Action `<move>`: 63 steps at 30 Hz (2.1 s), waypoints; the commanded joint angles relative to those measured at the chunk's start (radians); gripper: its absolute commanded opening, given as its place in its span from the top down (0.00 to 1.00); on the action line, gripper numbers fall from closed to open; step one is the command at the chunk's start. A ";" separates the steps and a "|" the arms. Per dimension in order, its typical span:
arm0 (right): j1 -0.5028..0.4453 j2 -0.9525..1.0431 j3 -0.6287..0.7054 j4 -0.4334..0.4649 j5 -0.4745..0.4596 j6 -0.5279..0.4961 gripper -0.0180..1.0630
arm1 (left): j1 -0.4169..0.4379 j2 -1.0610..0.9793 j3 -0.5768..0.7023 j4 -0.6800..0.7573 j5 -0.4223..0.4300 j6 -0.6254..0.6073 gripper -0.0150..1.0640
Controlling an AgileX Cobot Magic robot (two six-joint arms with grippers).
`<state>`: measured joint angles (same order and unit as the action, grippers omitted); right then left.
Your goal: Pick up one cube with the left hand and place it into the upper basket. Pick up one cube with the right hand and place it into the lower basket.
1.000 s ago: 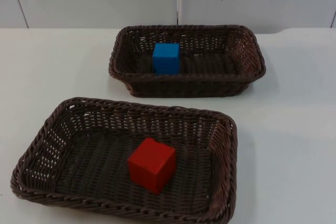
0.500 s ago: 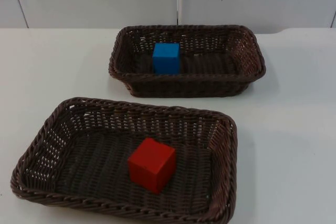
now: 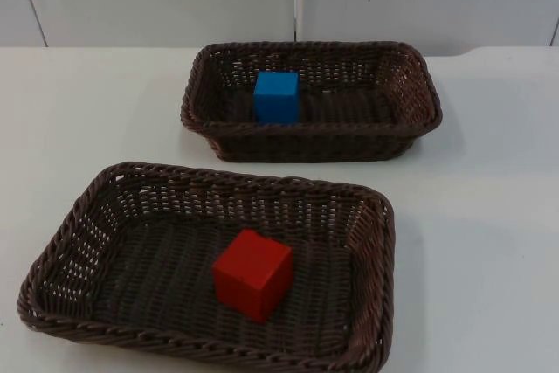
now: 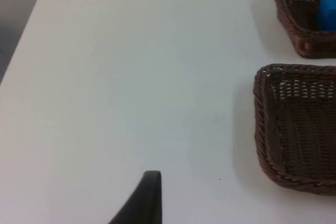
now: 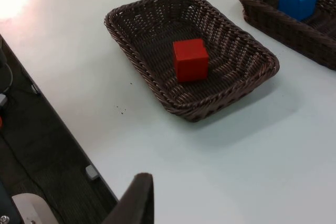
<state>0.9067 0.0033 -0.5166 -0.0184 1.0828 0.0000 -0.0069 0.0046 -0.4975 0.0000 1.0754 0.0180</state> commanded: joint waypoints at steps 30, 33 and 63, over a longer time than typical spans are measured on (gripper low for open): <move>-0.322 -0.003 0.002 0.002 -0.005 -0.008 0.01 | 0.022 -0.005 0.005 -0.008 0.000 0.000 0.01; -0.370 -0.003 0.002 0.002 -0.005 -0.006 0.01 | 0.022 -0.005 0.005 -0.008 0.000 0.000 0.01; -0.819 -0.003 0.002 0.004 -0.005 -0.006 0.01 | 0.022 -0.005 0.005 -0.008 0.000 0.000 0.01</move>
<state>0.0999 0.0033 -0.5166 -0.0166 1.0828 0.0000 0.0108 0.0046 -0.4975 0.0000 1.0754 0.0180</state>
